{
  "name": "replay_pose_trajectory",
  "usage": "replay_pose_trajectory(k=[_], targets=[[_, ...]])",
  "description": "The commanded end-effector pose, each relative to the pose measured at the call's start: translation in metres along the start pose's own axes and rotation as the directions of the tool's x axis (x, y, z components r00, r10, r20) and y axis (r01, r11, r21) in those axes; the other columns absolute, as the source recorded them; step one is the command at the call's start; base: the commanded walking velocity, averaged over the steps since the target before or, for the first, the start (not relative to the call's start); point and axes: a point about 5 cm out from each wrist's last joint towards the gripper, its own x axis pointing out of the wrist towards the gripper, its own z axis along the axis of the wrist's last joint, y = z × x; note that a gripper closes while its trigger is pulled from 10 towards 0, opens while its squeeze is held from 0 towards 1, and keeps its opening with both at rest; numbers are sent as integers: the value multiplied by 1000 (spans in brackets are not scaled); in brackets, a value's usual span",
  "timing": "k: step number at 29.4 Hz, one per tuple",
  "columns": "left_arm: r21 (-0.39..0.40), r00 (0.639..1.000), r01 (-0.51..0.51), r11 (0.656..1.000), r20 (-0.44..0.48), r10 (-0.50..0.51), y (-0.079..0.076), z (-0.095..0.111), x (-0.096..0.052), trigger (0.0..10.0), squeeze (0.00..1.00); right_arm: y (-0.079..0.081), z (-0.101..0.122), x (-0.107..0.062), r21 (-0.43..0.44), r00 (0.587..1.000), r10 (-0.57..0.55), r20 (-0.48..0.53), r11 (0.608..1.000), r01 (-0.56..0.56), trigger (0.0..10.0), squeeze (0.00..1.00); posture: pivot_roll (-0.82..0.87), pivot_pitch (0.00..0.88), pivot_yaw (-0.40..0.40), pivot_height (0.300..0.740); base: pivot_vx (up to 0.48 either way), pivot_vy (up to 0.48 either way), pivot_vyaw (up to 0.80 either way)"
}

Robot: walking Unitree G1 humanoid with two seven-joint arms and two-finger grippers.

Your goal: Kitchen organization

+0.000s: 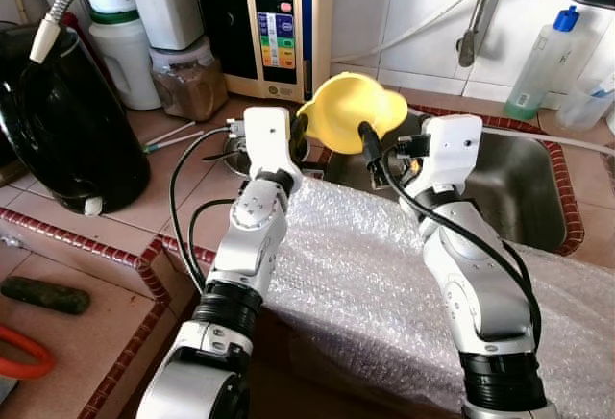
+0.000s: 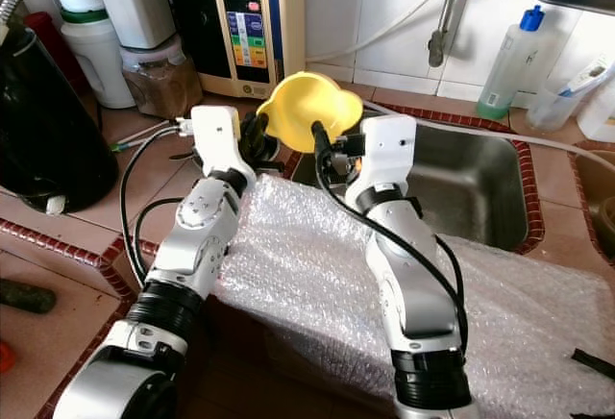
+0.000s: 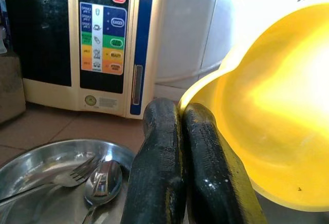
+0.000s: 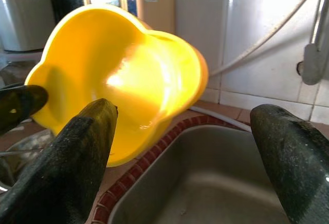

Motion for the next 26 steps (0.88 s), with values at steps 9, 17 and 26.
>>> replay_pose_trajectory(k=[9,17,26], targets=[[-70,996,76,995,50,-73,-16,6,-4,0,0,-7,-4,7,71,998,-57,-19,996,58,10000,0,-61,0,52,740,0,0,0],[-80,993,113,990,48,-109,-24,4,-7,0,0,-7,-7,16,119,997,-66,-34,990,70,10000,0,-57,0,52,740,0,0,0],[-86,990,134,987,46,-131,-27,3,-10,0,0,-13,-9,25,177,990,-125,-67,975,135,0,0,-55,0,52,740,0,0,0]])
